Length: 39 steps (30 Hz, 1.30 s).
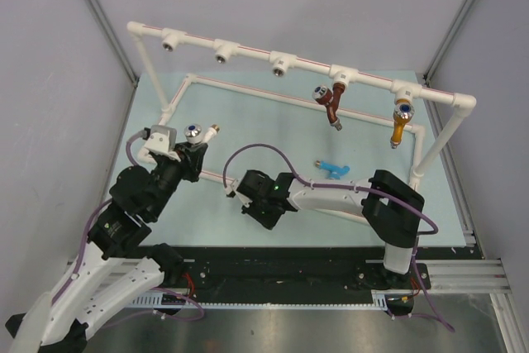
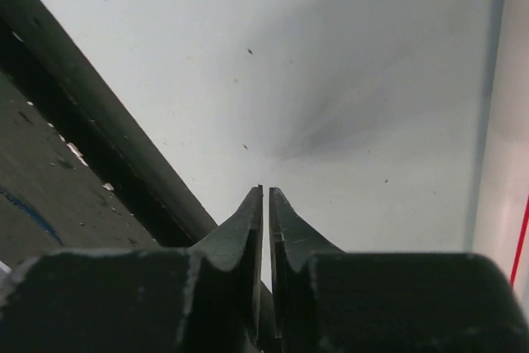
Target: Install the water faucets
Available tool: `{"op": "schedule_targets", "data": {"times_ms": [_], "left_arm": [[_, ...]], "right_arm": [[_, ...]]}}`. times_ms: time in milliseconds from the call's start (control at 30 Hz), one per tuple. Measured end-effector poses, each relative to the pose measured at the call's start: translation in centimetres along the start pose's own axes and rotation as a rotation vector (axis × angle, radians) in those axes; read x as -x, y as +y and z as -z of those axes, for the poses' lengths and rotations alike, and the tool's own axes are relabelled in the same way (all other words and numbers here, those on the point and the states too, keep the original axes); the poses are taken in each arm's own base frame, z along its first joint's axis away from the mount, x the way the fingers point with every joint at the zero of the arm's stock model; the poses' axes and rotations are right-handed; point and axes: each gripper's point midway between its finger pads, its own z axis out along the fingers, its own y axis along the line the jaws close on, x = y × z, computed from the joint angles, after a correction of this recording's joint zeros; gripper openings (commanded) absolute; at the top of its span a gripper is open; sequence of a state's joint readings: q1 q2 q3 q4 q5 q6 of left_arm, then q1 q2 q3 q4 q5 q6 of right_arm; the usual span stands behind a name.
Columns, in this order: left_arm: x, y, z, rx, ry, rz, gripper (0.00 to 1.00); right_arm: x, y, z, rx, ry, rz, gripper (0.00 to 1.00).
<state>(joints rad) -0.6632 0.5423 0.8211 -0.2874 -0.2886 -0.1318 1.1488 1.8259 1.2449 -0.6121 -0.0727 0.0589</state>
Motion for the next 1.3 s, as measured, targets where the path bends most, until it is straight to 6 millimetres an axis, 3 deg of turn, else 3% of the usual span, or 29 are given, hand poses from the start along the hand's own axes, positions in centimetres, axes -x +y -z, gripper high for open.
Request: {"op": "schedule_targets", "data": {"times_ms": [33, 133, 233, 400, 567, 700, 867, 1033, 1100, 1200, 1300], "left_arm": [[-0.1, 0.1, 0.1, 0.002, 0.005, -0.002, 0.0], [-0.3, 0.2, 0.3, 0.008, 0.011, -0.004, 0.0], [-0.1, 0.3, 0.5, 0.009, 0.005, -0.002, 0.0], [-0.2, 0.3, 0.5, 0.009, 0.007, -0.003, 0.0], [-0.5, 0.2, 0.2, 0.007, 0.019, -0.007, 0.0], [-0.7, 0.2, 0.0, 0.007, 0.03, -0.018, 0.0], [-0.8, 0.0, -0.2, -0.002, 0.039, -0.021, 0.0], [-1.0, -0.3, -0.4, -0.015, 0.049, -0.025, 0.0], [-1.1, -0.5, -0.5, -0.023, 0.053, -0.026, 0.0], [-1.0, -0.6, -0.5, -0.025, 0.053, -0.026, 0.0], [-0.8, -0.6, -0.5, -0.025, 0.051, -0.025, 0.0]], "right_arm": [[0.5, 0.3, 0.0, 0.002, -0.012, 0.0, 0.31], [1.3, 0.3, 0.3, -0.009, -0.031, -0.002, 0.46], [1.1, -1.0, 0.5, -0.053, -0.021, -0.013, 0.56], [0.4, -6.9, 1.5, -0.175, 0.007, -0.084, 0.68], [-0.1, -11.9, 3.0, -0.249, 0.005, -0.138, 0.69], [-0.7, -13.2, 3.2, -0.23, 0.016, -0.133, 0.67], [-1.4, -11.7, 1.9, -0.13, 0.051, -0.103, 0.59], [-2.4, -11.0, -0.1, -0.081, 0.101, -0.076, 0.39], [-2.3, -11.0, -0.2, -0.086, 0.098, -0.067, 0.24], [-2.1, -10.3, -0.3, -0.082, 0.098, -0.014, 0.15], [-1.5, -8.1, -0.8, -0.064, 0.085, 0.043, 0.14]]}}
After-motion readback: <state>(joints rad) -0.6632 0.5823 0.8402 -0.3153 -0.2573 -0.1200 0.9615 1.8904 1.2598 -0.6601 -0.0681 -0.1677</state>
